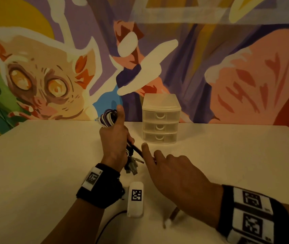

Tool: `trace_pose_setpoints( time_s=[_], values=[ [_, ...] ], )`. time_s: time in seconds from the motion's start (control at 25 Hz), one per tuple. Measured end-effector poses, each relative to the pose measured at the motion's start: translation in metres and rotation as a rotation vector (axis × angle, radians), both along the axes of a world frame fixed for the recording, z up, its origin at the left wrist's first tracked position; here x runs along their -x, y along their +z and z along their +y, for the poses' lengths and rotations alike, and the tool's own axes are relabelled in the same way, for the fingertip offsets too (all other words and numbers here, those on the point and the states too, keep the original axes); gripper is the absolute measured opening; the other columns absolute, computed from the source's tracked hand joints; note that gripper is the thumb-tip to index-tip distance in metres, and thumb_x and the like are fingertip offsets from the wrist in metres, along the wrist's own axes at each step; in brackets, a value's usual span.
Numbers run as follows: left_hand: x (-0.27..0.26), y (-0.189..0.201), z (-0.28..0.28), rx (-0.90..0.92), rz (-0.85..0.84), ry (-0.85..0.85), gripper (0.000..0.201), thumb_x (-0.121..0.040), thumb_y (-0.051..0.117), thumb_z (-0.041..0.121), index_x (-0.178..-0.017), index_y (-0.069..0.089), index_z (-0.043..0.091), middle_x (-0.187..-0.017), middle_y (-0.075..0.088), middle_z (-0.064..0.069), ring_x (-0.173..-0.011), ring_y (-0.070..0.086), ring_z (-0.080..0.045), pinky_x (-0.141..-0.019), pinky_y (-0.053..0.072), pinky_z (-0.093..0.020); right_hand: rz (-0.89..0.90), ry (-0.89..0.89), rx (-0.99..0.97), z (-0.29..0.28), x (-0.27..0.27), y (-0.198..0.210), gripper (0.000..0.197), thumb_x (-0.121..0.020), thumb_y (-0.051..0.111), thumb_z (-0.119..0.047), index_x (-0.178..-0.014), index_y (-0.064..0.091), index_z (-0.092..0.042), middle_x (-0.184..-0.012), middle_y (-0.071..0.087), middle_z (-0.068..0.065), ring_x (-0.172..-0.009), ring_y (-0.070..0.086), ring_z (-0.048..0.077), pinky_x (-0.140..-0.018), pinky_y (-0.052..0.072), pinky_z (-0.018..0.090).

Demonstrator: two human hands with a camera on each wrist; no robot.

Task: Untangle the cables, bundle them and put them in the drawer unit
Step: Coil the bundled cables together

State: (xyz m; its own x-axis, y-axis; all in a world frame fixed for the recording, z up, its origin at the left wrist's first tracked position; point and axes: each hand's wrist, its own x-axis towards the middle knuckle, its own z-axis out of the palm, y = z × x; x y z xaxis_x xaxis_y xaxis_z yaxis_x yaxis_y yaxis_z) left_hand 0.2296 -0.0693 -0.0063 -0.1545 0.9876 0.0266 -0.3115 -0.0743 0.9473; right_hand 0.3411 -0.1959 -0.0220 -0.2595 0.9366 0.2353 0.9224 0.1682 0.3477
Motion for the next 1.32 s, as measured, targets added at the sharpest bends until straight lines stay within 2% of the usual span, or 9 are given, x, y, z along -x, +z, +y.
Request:
trace_pose_setpoints(
  time_s=[0.16,0.24,0.36,0.68,0.88,0.96,1.04,1.2,1.32],
  values=[
    [-0.008,-0.007,-0.001,0.008,0.105,-0.008,0.061,-0.097,0.065,0.065,-0.076,0.054,0.009,-0.053,0.045,-0.008,-0.039,0.046,-0.016,-0.047,0.050,-0.026,-0.013,-0.093,0.250,0.005,0.001,-0.018,0.060,-0.057,0.096,-0.026,-0.108,0.080,0.003,-0.061,0.059,0.014,-0.036,0.036,0.022,-0.046,0.007,0.024],
    [-0.011,-0.008,-0.004,0.006,0.158,-0.019,0.062,-0.096,0.066,0.067,-0.078,0.054,0.009,-0.054,0.045,-0.010,-0.038,0.047,-0.016,-0.041,0.046,-0.022,-0.043,-0.013,0.232,0.006,0.004,-0.008,0.043,-0.060,0.098,-0.028,-0.088,0.081,0.000,-0.061,0.060,0.011,-0.037,0.045,0.020,-0.047,0.014,0.026],
    [-0.012,-0.008,-0.005,-0.028,0.190,-0.035,0.062,-0.096,0.066,0.066,-0.078,0.053,0.008,-0.051,0.046,-0.007,-0.037,0.047,-0.016,-0.040,0.044,-0.022,-0.205,0.007,0.286,0.002,0.008,0.014,0.024,-0.105,0.057,-0.011,-0.124,0.064,0.003,-0.097,0.058,0.015,-0.059,0.036,0.022,-0.050,0.017,0.030],
    [-0.008,-0.007,-0.004,-0.039,0.338,-0.146,0.072,-0.091,0.059,0.079,-0.073,0.054,0.010,-0.048,0.051,-0.005,-0.038,0.050,-0.015,-0.042,0.046,-0.025,0.171,0.580,0.165,0.022,-0.033,0.029,0.052,-0.095,0.074,-0.003,-0.127,0.039,-0.024,-0.096,0.063,0.006,-0.071,0.065,0.021,-0.058,0.063,0.041],
    [-0.010,-0.014,-0.010,-0.170,0.528,-0.428,0.063,-0.100,0.036,0.079,-0.072,0.047,0.025,-0.050,0.052,-0.002,-0.043,0.050,-0.011,-0.049,0.044,-0.029,0.611,0.611,0.298,0.034,-0.060,0.049,0.015,-0.103,0.070,-0.024,-0.116,0.065,-0.019,-0.108,0.073,-0.009,-0.093,0.067,0.006,-0.084,0.056,0.026],
    [-0.012,-0.024,-0.005,-0.236,0.571,-0.533,0.057,-0.101,0.038,0.079,-0.104,0.063,0.028,-0.065,0.069,-0.006,-0.057,0.068,-0.017,-0.063,0.055,-0.039,0.666,0.641,0.252,0.037,-0.066,0.062,0.019,-0.098,0.077,-0.025,-0.114,0.073,-0.016,-0.110,0.075,-0.007,-0.100,0.070,0.008,-0.090,0.056,0.027],
    [-0.016,-0.029,-0.009,-0.178,0.411,-0.627,0.086,-0.089,0.049,0.086,-0.141,0.058,0.019,-0.074,0.073,-0.006,-0.062,0.071,-0.020,-0.066,0.054,-0.040,0.704,0.640,0.207,0.041,-0.067,0.067,0.024,-0.092,0.083,-0.027,-0.113,0.078,-0.018,-0.113,0.074,-0.007,-0.109,0.068,0.010,-0.095,0.056,0.029],
    [-0.024,-0.021,-0.021,0.091,0.073,-0.794,0.090,-0.093,0.022,0.090,-0.085,0.079,0.021,-0.055,0.059,-0.004,-0.045,0.056,-0.014,-0.045,0.047,-0.025,0.806,0.579,0.154,0.046,-0.077,0.063,0.027,-0.085,0.089,-0.027,-0.111,0.082,-0.021,-0.113,0.069,-0.007,-0.110,0.065,0.012,-0.092,0.054,0.022],
    [-0.027,-0.019,-0.024,0.171,-0.107,-0.916,0.105,-0.079,0.018,0.100,-0.091,0.073,0.011,-0.051,0.051,-0.003,-0.041,0.049,-0.011,-0.040,0.043,-0.021,0.834,0.552,0.153,0.049,-0.084,0.063,0.026,-0.086,0.088,-0.027,-0.111,0.082,-0.022,-0.112,0.069,-0.007,-0.108,0.066,0.014,-0.089,0.056,0.022]
  ],
)
